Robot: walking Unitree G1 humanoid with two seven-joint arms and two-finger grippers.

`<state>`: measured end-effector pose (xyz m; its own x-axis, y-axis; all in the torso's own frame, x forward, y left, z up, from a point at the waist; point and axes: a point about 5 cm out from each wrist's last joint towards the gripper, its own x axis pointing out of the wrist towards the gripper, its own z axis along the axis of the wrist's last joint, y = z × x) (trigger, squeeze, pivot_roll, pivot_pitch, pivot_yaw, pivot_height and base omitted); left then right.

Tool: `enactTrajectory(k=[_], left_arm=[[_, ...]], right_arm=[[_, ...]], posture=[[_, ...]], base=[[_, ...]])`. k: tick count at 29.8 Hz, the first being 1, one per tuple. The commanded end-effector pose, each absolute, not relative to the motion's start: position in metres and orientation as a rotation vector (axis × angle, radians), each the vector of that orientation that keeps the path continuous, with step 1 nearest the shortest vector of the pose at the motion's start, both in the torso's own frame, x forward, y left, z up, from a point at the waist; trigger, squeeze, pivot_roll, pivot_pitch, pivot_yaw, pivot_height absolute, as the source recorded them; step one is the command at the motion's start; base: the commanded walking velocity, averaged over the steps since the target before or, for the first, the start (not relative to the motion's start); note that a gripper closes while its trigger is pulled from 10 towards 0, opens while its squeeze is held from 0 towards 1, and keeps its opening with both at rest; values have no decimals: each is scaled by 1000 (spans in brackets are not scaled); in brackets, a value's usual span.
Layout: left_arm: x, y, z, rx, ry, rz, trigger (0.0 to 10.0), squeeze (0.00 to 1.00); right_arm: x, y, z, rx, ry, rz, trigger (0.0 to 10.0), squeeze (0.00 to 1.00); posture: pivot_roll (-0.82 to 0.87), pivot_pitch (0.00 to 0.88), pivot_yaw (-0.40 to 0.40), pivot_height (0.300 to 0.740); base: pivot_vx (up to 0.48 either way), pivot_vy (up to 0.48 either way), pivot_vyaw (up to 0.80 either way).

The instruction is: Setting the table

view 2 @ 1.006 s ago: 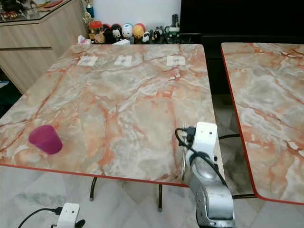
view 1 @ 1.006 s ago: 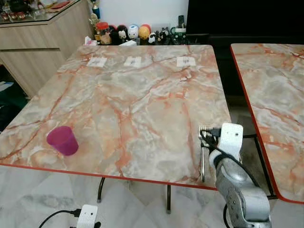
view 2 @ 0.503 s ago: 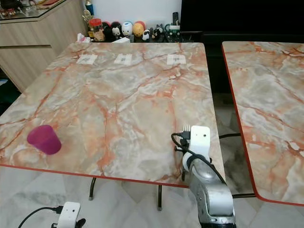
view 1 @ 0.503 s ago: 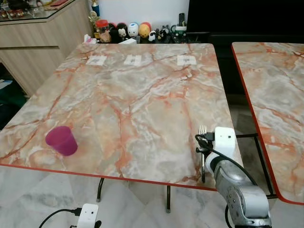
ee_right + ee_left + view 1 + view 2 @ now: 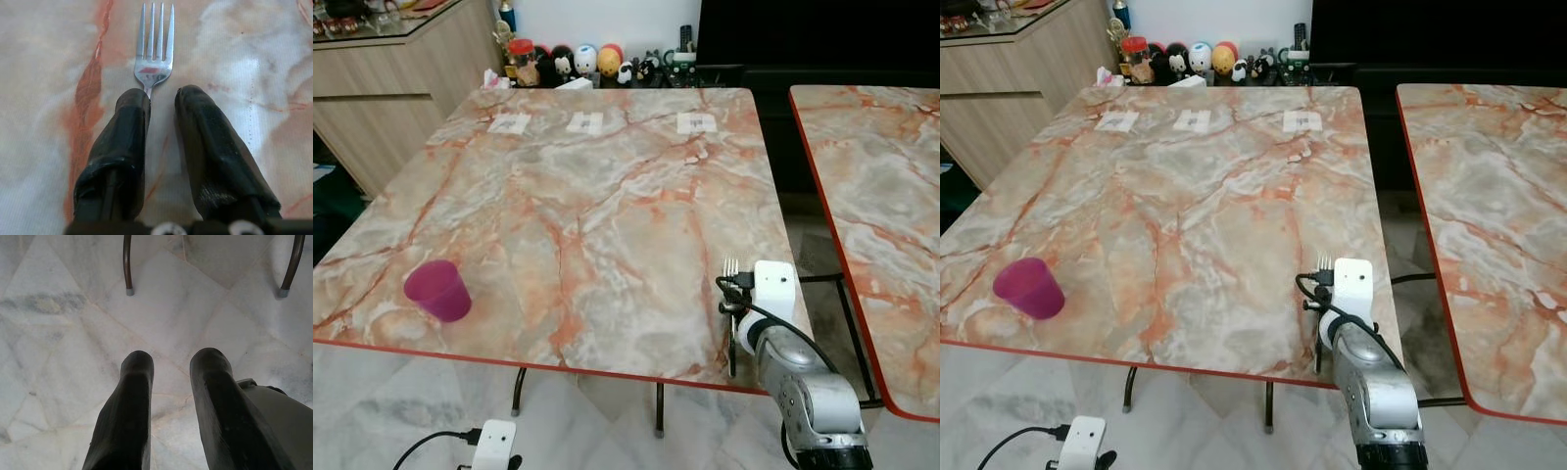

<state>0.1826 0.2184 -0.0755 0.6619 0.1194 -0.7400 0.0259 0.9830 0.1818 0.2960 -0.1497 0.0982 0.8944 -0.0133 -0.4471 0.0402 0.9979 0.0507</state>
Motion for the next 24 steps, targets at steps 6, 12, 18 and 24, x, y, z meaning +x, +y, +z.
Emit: enactTrajectory(k=[6,12,18,24], left_arm=[[177,220,-78,188,872,60,10000,0],[177,219,-78,187,875,58,10000,0],[177,219,-79,183,877,59,10000,0],[177,218,-79,178,880,55,10000,0]], right_arm=[[297,-151,91,62,498,-15,10000,0],[295,-151,83,60,525,2,6980,0],[295,-150,82,54,530,19,0,0],[295,-151,81,36,527,27,0,0]], posture=[[-109,93,56,740],[-109,93,56,740],[-107,94,55,740],[-107,93,53,740]], base=[[0,0,0],[0,0,0],[0,0,0],[0,0,0]])
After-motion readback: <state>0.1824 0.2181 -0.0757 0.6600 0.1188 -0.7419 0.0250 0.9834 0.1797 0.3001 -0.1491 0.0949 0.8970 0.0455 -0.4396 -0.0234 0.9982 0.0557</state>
